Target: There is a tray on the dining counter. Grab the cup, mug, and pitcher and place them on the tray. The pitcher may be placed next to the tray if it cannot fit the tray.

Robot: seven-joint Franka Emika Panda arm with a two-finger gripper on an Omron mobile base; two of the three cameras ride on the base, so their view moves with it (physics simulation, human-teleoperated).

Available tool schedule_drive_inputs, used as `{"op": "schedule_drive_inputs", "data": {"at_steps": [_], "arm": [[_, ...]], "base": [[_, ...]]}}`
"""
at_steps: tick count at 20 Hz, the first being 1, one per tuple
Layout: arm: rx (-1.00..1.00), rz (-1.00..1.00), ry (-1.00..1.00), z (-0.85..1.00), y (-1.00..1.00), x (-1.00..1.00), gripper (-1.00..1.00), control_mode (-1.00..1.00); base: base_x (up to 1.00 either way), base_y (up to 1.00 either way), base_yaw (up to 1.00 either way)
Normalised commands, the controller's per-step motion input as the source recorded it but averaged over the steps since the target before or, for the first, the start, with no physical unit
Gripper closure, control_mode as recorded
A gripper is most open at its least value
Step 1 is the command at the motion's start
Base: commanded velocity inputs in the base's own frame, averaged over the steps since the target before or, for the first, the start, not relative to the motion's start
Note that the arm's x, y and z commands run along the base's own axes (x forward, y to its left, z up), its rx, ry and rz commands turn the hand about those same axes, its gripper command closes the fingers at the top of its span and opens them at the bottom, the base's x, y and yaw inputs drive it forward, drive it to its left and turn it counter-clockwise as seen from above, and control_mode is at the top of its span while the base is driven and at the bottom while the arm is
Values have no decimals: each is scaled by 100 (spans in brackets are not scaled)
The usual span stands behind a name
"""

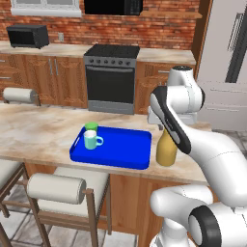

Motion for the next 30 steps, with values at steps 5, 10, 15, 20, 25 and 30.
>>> {"op": "schedule_drive_inputs", "data": {"at_steps": [5, 10, 15, 20, 25, 30], "arm": [[0, 0, 0, 0, 0, 0, 100, 100], [0, 0, 0, 0, 0, 0, 100, 100], [0, 0, 0, 0, 0, 0, 100, 100], [0, 4, 0, 0, 17, 12, 100, -100], [0, 9, 0, 0, 34, 34, 100, -100], [0, 5, 0, 0, 24, 50, 100, -100]], "base": [[53, 31, 8], [30, 32, 15], [6, 25, 10], [1, 7, 2], [0, 0, 0], [0, 0, 0]]}}
